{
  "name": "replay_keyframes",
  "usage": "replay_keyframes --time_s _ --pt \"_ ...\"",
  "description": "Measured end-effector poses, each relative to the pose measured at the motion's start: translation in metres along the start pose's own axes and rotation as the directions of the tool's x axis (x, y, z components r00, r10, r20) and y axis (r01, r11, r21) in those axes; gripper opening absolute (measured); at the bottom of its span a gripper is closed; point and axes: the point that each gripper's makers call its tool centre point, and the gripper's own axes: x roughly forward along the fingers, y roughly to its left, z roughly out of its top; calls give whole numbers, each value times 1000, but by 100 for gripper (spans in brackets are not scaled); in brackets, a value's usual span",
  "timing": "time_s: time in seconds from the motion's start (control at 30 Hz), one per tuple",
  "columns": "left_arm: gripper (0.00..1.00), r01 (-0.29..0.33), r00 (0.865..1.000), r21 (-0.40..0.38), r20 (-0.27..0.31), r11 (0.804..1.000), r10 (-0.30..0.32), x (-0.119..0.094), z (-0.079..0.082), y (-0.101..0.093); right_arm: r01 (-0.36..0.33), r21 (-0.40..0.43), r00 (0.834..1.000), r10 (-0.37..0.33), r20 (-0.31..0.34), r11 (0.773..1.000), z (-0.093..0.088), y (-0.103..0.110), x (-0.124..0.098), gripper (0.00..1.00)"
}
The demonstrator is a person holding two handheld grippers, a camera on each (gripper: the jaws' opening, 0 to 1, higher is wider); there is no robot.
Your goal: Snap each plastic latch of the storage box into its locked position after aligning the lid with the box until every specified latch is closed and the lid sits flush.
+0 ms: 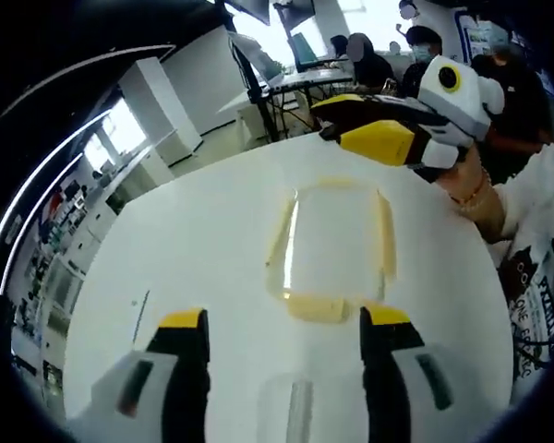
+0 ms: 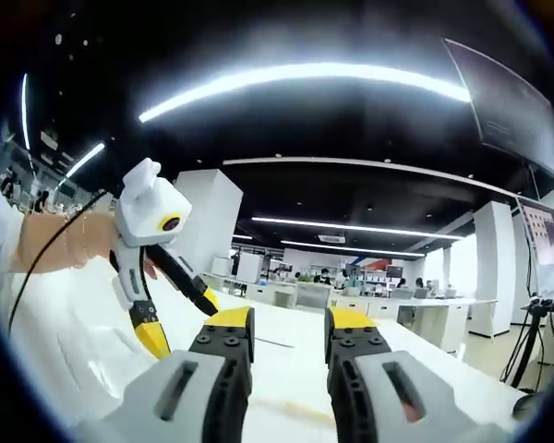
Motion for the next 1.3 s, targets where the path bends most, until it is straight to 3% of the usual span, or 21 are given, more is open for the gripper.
replay_keyframes --time_s 0.4,0.67,0.87,1.3 --pt "66 85 991 41 -102 996 -80 39 -8 -7 1 -5 1000 -1 -8 1000 -5 -3 5 30" --pt "64 151 977 57 -163 987 -140 58 -14 -15 -1 -7 1000 0 -21 1000 -9 -3 6 30" --pt "62 184 961 71 -222 980 -164 65 -28 -21 -8 -13 999 8 -33 1000 -12 1 6 30" --pt "55 260 938 40 -245 965 -243 77 -38 -30 -6 -15 998 6 -57 1000 -15 0 4 30"
